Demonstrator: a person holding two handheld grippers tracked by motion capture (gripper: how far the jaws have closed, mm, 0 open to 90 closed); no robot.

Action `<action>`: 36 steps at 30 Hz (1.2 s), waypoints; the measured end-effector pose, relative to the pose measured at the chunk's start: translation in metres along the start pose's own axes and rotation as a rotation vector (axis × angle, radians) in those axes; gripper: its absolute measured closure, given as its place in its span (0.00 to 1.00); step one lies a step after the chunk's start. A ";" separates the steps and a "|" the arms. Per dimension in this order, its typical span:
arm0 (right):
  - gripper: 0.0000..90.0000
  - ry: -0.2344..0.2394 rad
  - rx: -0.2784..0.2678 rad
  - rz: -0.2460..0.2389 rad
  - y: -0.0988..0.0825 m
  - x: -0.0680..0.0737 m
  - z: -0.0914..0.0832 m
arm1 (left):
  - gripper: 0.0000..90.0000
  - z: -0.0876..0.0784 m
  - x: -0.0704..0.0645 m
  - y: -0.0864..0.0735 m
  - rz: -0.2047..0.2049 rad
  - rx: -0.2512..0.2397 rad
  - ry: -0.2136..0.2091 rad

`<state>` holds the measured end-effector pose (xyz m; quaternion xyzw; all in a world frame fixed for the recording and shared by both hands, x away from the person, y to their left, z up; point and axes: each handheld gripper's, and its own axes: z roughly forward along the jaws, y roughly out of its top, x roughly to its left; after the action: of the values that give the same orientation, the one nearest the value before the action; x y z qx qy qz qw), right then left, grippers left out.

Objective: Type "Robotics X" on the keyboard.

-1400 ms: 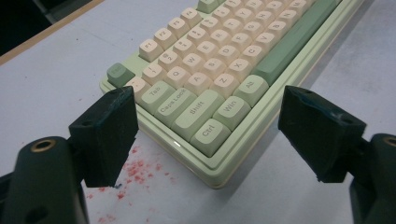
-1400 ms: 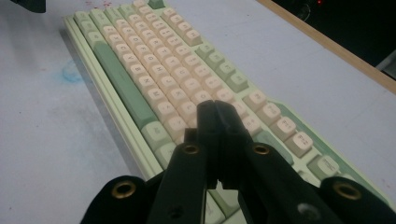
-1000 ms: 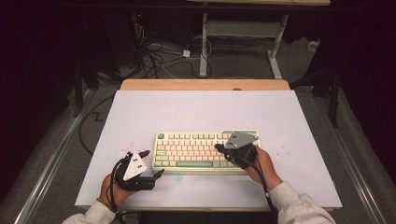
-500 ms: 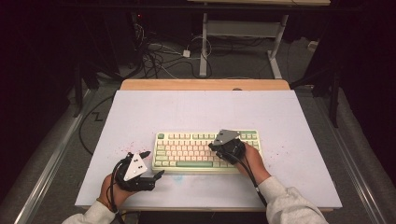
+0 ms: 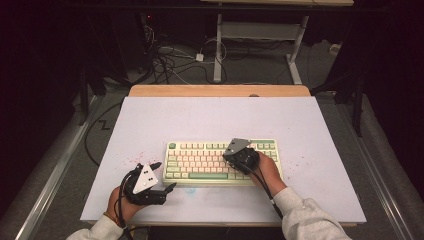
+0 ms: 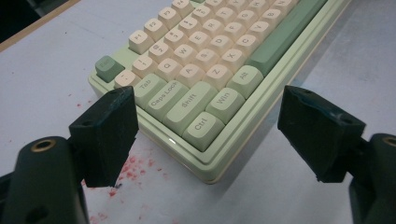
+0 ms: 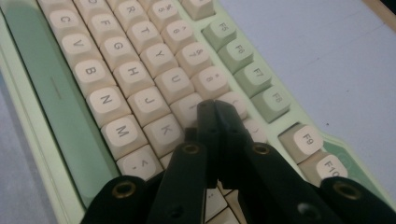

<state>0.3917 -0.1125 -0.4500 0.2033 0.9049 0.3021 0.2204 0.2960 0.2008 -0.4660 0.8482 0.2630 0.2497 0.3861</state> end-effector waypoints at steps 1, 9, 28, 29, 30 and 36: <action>1.00 0.005 0.011 0.000 0.001 0.000 -0.001 | 0.22 0.000 0.000 0.000 -0.002 0.000 -0.002; 1.00 0.000 -0.075 0.030 0.000 0.000 -0.015 | 0.22 0.000 0.000 0.000 -0.003 0.000 -0.004; 0.60 -0.031 -0.265 0.065 -0.009 0.004 -0.058 | 0.22 -0.001 0.000 0.000 0.003 -0.001 -0.002; 0.56 -0.026 -0.269 0.062 -0.010 0.005 -0.059 | 0.22 -0.002 0.000 0.000 0.002 -0.002 -0.001; 0.50 -0.032 -0.270 0.056 -0.010 0.005 -0.060 | 0.22 -0.002 0.000 0.000 0.001 -0.003 -0.001; 0.31 -0.056 -0.293 0.051 -0.016 0.008 -0.064 | 0.22 -0.001 -0.001 0.000 0.004 -0.001 -0.005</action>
<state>0.3482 -0.1497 -0.4160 0.2004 0.8390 0.4307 0.2652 0.2945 0.2008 -0.4654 0.8492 0.2602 0.2486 0.3864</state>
